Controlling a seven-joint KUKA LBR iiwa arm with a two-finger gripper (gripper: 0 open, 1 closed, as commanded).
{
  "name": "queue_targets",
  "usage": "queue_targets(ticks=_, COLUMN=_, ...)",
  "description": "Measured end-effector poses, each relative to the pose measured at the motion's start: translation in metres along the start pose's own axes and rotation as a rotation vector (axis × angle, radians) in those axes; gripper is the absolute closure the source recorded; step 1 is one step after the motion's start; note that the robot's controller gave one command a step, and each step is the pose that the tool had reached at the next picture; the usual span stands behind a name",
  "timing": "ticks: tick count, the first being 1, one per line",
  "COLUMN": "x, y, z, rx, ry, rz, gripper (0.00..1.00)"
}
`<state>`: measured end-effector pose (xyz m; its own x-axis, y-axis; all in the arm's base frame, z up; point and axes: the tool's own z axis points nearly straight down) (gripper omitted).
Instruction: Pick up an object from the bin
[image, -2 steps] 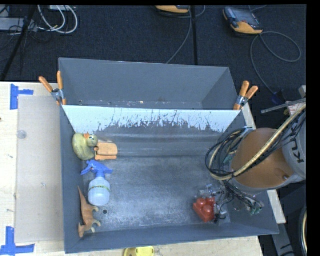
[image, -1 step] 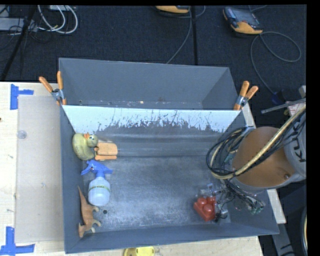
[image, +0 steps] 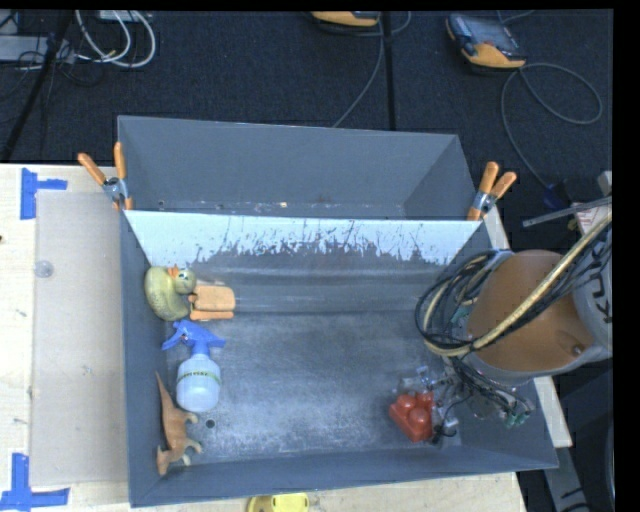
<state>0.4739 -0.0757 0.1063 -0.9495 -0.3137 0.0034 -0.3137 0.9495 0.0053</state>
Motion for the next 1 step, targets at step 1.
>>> queue_targets(ticks=1, x=-0.0001, y=0.0001, z=-0.0127, rx=0.001, ry=-0.001, rz=0.000, gripper=1.00)
